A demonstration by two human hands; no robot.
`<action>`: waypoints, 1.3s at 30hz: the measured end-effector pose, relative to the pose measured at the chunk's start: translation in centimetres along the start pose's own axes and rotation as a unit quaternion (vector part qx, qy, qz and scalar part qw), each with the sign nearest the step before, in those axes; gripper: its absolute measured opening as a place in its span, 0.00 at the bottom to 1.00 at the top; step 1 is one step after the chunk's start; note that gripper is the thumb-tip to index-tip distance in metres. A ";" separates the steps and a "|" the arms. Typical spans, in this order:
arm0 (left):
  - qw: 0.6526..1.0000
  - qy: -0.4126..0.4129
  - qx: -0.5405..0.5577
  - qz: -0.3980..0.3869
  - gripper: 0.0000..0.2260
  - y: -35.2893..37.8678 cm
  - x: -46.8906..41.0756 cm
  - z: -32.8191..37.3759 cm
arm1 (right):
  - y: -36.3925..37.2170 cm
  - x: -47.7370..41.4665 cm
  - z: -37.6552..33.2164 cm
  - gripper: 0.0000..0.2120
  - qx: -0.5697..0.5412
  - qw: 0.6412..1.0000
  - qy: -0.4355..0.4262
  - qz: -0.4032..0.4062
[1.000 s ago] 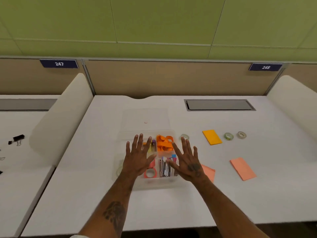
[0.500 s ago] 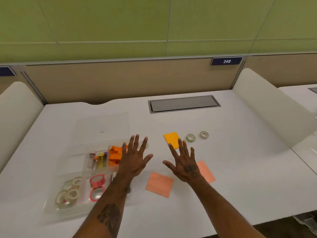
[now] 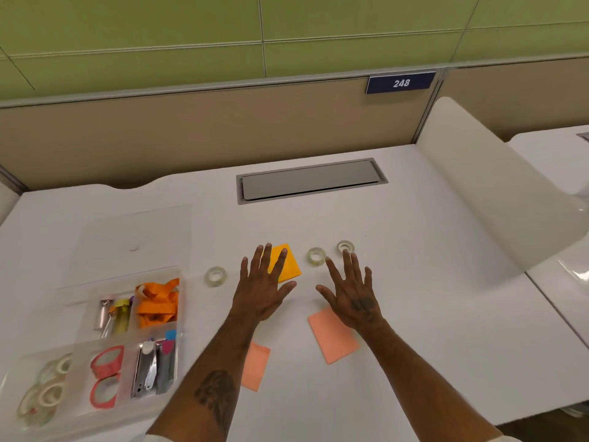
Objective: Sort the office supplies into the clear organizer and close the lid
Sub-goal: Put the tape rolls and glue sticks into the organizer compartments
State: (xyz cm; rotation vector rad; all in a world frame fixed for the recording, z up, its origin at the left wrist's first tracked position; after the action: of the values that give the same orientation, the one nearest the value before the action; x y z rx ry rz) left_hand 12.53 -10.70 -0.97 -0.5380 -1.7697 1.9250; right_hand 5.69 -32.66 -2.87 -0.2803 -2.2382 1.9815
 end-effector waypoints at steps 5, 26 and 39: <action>1.000 0.016 0.000 -0.017 0.34 0.8 -3.8 1.2 | 0.3 -2.1 2.1 0.33 0.003 1.000 0.010 -0.009; 0.996 0.043 0.052 -0.060 0.33 2.8 -10.8 3.2 | 1.1 -9.0 4.5 0.20 -0.068 0.994 -0.017 0.081; 0.994 0.071 0.040 -0.071 0.23 1.8 -11.6 5.2 | -0.3 -7.4 5.5 0.21 -0.092 0.991 -0.007 0.101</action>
State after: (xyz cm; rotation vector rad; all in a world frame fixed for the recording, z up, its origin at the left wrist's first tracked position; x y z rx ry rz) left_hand 18.88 -21.75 -2.60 -0.4937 -1.5897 1.8050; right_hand 11.65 -39.68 -3.15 -0.5351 -2.4949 1.8720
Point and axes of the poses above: each hand's wrist, its own x-axis away from the middle knuckle, its own y-axis out of the palm, z = x × y, the point moved 1 cm from there along -x, towards the middle knuckle, and after that the axes turned 9 degrees about y, right-handed, at the moved point
